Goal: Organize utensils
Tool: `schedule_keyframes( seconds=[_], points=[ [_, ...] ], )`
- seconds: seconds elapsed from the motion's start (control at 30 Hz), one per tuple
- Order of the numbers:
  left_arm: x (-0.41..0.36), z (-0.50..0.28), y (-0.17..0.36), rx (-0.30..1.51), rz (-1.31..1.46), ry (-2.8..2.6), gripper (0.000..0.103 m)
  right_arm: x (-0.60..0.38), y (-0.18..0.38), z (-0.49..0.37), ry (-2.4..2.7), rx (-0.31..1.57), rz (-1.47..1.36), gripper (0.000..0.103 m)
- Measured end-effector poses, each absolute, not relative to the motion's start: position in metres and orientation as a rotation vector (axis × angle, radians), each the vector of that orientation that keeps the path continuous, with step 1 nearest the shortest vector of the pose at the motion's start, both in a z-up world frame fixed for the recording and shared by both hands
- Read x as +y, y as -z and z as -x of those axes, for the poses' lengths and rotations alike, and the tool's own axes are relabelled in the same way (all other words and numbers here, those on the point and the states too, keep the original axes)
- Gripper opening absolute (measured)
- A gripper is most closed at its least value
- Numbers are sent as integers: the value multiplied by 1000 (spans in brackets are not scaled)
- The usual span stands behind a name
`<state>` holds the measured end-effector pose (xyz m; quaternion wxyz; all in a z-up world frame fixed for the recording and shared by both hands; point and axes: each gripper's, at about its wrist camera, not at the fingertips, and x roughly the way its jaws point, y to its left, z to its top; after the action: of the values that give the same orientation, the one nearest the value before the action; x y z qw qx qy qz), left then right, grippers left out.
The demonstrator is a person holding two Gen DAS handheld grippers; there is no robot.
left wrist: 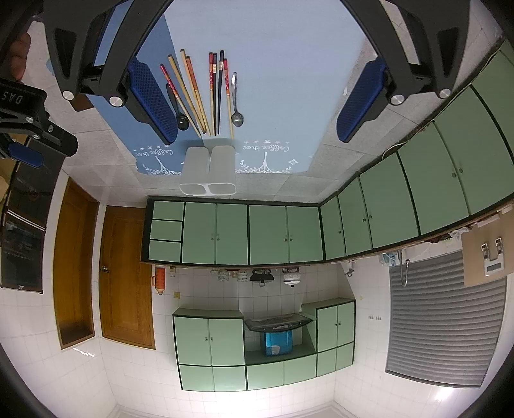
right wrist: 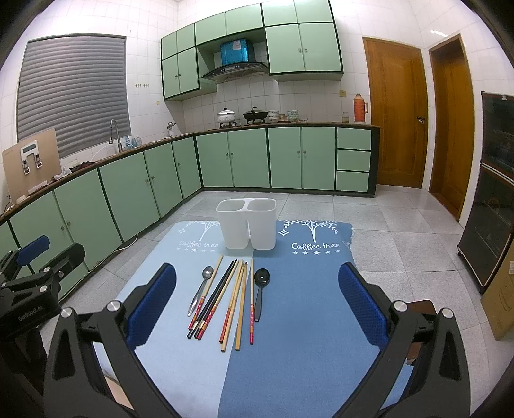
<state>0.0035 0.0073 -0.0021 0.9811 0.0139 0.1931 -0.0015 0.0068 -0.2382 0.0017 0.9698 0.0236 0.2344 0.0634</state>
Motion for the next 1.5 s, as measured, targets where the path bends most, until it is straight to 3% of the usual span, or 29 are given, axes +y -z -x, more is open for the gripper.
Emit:
schedule_keyframes(
  seconds=[1.5],
  points=[
    [12,-22,11,422,-36,-26,97,-237,15,-27,-121,496,-43,98]
  ],
)
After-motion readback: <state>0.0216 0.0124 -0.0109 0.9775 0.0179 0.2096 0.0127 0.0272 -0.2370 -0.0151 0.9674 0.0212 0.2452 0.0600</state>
